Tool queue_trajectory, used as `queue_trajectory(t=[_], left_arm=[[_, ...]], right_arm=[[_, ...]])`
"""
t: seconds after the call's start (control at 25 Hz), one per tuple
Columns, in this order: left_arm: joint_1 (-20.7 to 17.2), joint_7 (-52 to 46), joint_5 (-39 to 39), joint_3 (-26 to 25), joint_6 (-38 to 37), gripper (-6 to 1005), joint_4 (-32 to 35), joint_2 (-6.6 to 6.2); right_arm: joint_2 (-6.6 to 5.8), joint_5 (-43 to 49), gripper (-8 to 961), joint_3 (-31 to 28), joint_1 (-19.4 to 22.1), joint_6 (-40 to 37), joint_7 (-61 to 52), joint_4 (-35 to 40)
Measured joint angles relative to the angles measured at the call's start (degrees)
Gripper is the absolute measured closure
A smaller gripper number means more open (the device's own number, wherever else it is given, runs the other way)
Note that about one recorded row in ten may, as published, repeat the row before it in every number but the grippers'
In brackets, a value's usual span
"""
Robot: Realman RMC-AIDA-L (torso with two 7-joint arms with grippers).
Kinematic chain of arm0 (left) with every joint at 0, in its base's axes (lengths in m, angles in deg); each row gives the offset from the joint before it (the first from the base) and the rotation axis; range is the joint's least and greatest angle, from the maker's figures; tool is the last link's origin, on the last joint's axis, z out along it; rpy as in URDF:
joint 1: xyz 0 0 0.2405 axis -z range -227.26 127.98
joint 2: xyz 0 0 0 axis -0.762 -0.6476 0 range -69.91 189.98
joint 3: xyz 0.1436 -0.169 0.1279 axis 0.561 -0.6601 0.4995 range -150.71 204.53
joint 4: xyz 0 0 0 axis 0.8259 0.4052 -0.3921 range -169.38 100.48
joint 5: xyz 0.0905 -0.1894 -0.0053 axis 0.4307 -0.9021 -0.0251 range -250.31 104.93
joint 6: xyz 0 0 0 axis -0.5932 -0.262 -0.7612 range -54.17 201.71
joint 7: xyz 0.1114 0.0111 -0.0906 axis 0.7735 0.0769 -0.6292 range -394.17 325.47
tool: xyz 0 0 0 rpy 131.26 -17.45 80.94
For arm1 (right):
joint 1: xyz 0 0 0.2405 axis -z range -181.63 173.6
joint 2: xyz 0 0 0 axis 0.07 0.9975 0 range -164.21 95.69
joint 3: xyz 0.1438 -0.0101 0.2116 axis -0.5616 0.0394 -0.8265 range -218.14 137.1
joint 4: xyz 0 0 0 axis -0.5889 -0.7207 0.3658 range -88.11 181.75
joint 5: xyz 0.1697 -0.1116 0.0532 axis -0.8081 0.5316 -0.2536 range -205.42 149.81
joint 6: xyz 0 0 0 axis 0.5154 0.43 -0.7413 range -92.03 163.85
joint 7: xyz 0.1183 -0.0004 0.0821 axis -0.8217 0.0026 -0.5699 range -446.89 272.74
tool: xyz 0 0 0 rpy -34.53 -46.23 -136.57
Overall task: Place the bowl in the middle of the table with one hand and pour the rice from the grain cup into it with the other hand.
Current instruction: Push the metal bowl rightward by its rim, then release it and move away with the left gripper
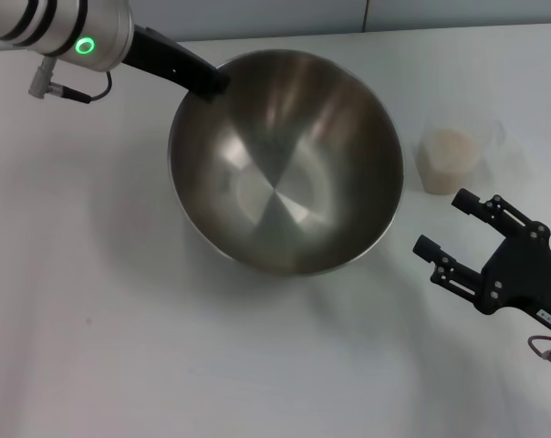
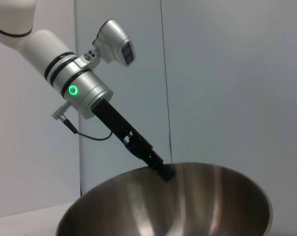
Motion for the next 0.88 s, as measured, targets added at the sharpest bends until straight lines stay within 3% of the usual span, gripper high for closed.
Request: queue_trajectory(t=[0.88], left_arm=[[-1.39,1.54,-3.59,0.26,2.29,959,-1.66,-0.14]], right_arm=[[0.0,0.03,170,0.07,-0.03,-0.42,0.08,0.0]])
